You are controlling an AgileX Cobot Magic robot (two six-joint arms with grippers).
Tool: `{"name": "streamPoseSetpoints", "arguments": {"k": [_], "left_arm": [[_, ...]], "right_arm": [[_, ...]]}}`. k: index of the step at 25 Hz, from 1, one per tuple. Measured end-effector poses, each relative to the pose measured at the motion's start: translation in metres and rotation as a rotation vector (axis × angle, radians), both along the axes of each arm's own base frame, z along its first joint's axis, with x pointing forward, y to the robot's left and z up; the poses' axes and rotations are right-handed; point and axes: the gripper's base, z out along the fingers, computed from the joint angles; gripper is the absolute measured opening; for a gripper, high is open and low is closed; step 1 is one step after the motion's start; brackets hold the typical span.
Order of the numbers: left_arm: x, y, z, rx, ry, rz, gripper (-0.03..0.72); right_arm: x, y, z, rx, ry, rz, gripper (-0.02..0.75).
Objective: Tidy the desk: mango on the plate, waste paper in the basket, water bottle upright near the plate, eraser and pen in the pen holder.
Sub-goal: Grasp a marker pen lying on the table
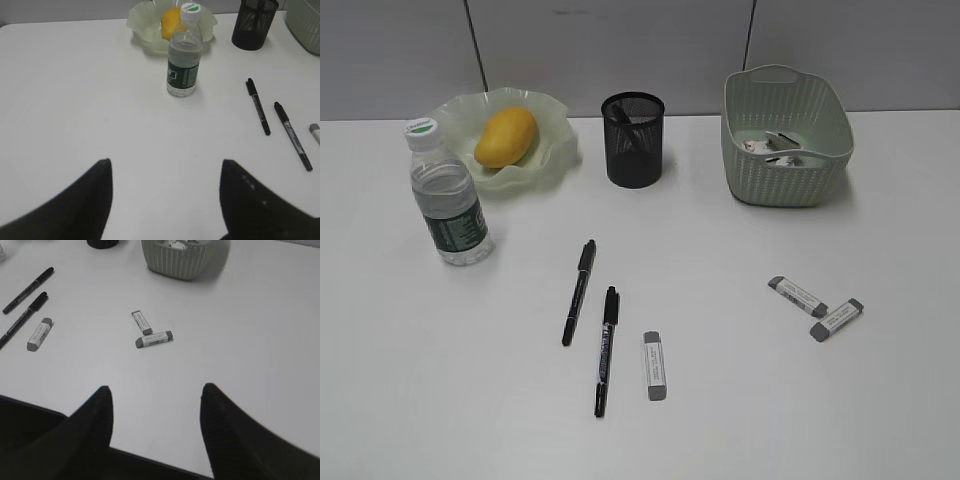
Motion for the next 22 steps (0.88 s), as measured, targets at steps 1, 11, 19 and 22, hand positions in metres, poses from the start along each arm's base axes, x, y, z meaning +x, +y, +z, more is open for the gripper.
{"name": "streamPoseSetpoints", "arguments": {"k": [1, 11, 19, 22], "left_arm": [[0.0, 0.0, 0.0, 0.0, 0.0, 0.0, 0.508], [0.0, 0.0001, 0.0001, 0.001, -0.001, 0.001, 0.508], [0.0, 0.0001, 0.0001, 0.001, -0.001, 0.001, 0.508], [0.0, 0.0001, 0.0001, 0.001, -0.001, 0.001, 0.508]], "right_arm": [[-0.0024, -0.0008, 0.0, 0.005, -0.015, 0.0, 0.448], [-0.0083, -0.0027, -0.0003, 0.016, -0.05, 0.0, 0.448], [-0.0081, -0.0034, -0.0003, 0.009, -0.052, -0.005, 0.448], [-0.0081, -0.0032, -0.0002, 0.011, -0.052, -0.004, 0.448]]}}
